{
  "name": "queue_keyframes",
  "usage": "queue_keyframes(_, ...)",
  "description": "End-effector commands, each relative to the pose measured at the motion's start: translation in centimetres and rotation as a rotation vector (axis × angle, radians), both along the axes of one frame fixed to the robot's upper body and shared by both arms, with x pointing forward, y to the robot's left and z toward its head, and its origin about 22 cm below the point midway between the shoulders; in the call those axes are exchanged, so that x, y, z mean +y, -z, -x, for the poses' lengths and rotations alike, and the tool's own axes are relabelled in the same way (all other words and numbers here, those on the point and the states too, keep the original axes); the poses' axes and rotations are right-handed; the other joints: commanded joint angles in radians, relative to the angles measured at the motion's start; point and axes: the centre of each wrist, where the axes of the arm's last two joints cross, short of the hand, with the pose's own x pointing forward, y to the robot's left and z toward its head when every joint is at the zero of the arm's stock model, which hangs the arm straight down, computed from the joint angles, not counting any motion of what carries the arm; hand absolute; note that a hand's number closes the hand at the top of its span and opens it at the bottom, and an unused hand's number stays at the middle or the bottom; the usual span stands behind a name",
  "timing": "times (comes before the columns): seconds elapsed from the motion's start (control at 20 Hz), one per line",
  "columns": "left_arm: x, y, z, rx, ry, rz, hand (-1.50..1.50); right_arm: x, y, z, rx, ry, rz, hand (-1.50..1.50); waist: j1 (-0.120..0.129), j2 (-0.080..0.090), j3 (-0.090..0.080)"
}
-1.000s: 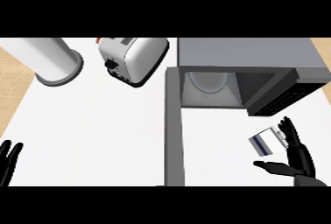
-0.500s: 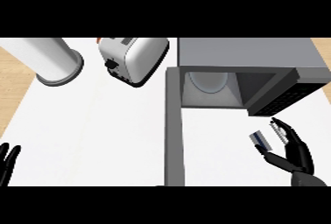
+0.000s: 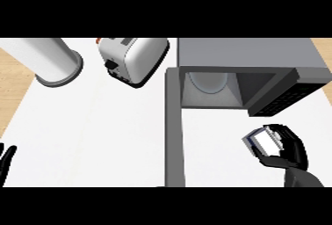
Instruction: Pick up the milk, place it into the microwave and close the microwave
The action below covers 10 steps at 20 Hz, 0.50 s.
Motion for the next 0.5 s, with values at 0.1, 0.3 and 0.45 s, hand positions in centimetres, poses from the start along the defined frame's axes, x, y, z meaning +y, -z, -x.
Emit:
queue_keyframes(0.1, -0.7, -0.8, 0.4, 0.005, -0.026, -0.001, -1.5, 3.4, 1.3, 0.5, -0.145, -0.121, -0.158, 1.5, -0.009, -0.005, -0.002)
queue_keyframes(0.3, -0.1, 1.0, -0.2, 0.016, -0.013, -0.021, -1.5, 7.7, -1.3, -4.6, -0.135, -0.168, -0.168, 1.5, -0.013, -0.007, -0.004)
queue_keyframes(0.45, 0.7, -1.0, 1.5, 0.01, -0.02, -0.017, -1.5, 10.3, -0.5, -2.8, -0.163, -0.212, -0.183, 1.5, -0.024, -0.013, -0.005)
